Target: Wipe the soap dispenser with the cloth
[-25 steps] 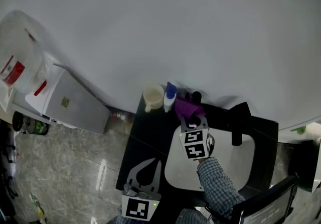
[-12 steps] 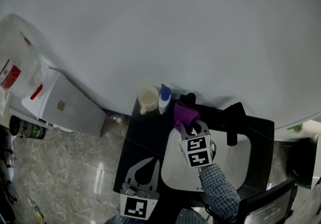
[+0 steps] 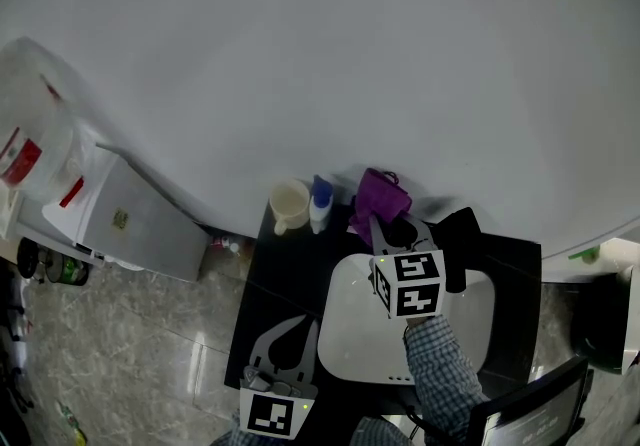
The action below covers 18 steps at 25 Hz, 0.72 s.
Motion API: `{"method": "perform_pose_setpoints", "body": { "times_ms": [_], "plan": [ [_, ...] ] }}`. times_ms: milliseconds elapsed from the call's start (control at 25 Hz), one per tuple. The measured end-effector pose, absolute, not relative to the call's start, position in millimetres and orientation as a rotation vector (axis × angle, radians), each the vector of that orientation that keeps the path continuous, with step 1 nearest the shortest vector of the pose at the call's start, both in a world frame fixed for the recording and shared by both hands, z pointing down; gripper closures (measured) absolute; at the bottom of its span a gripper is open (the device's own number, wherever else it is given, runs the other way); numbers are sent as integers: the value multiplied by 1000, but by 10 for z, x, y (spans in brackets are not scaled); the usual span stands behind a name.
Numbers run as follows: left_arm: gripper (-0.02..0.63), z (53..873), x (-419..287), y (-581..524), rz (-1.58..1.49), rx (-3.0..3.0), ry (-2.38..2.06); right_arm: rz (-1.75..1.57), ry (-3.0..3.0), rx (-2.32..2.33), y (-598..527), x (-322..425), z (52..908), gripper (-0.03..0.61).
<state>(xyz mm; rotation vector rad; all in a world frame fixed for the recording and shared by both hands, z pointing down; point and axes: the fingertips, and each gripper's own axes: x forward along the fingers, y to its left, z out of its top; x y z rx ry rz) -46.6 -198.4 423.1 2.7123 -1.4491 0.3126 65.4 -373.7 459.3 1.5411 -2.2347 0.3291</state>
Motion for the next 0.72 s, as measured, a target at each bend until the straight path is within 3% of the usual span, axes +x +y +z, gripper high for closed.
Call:
{"method": "perform_pose_setpoints", "body": {
  "times_ms": [720],
  "plan": [
    [612, 4330, -434, -1876, 441, 2706, -1445, 542, -1987, 1475, -3603, 1130, 5814, 500]
  ]
}}
